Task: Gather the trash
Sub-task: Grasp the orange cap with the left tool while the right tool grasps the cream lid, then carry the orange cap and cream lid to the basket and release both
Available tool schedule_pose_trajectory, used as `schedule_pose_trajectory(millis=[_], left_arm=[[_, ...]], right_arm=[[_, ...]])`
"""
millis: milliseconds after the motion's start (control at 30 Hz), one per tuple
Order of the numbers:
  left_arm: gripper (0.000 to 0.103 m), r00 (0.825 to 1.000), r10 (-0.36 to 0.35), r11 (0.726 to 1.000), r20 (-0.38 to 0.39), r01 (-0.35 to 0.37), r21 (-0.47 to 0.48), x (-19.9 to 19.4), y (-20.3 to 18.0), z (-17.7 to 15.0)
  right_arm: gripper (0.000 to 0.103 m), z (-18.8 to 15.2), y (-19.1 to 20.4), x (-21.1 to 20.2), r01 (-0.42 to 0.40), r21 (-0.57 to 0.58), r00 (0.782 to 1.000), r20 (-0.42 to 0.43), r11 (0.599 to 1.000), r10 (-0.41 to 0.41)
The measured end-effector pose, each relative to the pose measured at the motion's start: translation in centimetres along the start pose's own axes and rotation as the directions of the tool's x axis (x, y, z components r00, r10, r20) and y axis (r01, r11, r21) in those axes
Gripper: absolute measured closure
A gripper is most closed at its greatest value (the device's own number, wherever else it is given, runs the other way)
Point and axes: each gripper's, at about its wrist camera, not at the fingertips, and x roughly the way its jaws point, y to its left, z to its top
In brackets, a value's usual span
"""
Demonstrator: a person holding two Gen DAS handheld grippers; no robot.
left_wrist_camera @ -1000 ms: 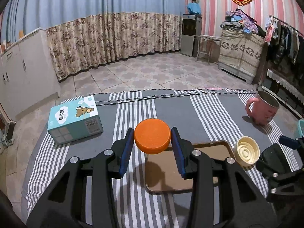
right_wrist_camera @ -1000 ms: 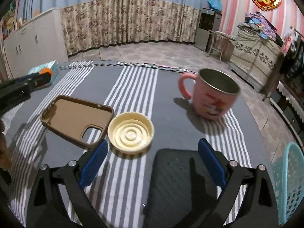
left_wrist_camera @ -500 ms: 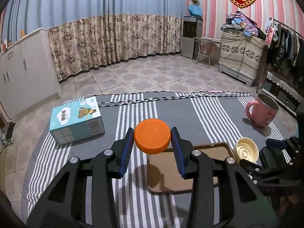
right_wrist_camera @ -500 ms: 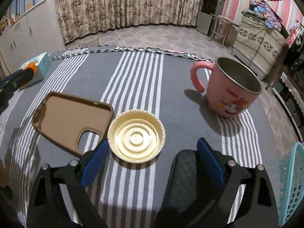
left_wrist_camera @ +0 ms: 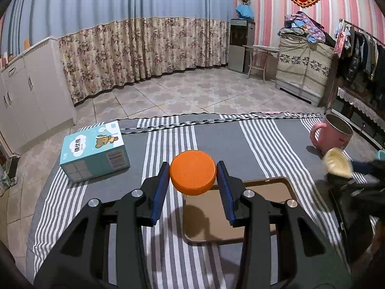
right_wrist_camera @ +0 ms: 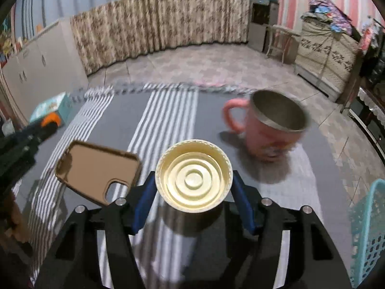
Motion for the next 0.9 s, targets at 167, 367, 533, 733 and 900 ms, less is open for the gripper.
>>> schedule_pose_trajectory(millis=[167,367,533,733,900], left_arm=[[0.064,1.000,-0.005,1.000,0.005,0.005,0.020,-0.2,-0.9,-0.3],[0.064,0.999,0.019,0.994,0.026,-0.022,0.105,-0.7,-3.4,-0.8],[0.064,1.000,-0.003,0.994,0.021,0.001,0.109,-2.5,-5.8,-0.2],[0.064,0.996,-0.071,0.988,0.054,0.063,0.139,-6.4,-11.5,0.8],[0.064,0.983,-0.158,0.976,0.090,0.142,0.163,-8.8,-18.5,1.4]], right_arm=[[0.042,-2.0,-4.9,-4.3,0.048,0.056,0.997,0.066,0.997,-0.052],[0.042,-6.4,-12.3,-9.6,0.161,0.107,0.980,0.097,0.981,-0.171],[0.042,-9.8,-19.2,-13.9,0.248,0.180,0.955,0.122,0.952,-0.271],[0.042,-11.5,-26.2,-16.0,0.234,0.342,0.945,0.138,0.910,-0.296],[0.042,-11.2,-28.8,-17.3,0.283,0.341,0.921,0.165,0.896,-0.354]])
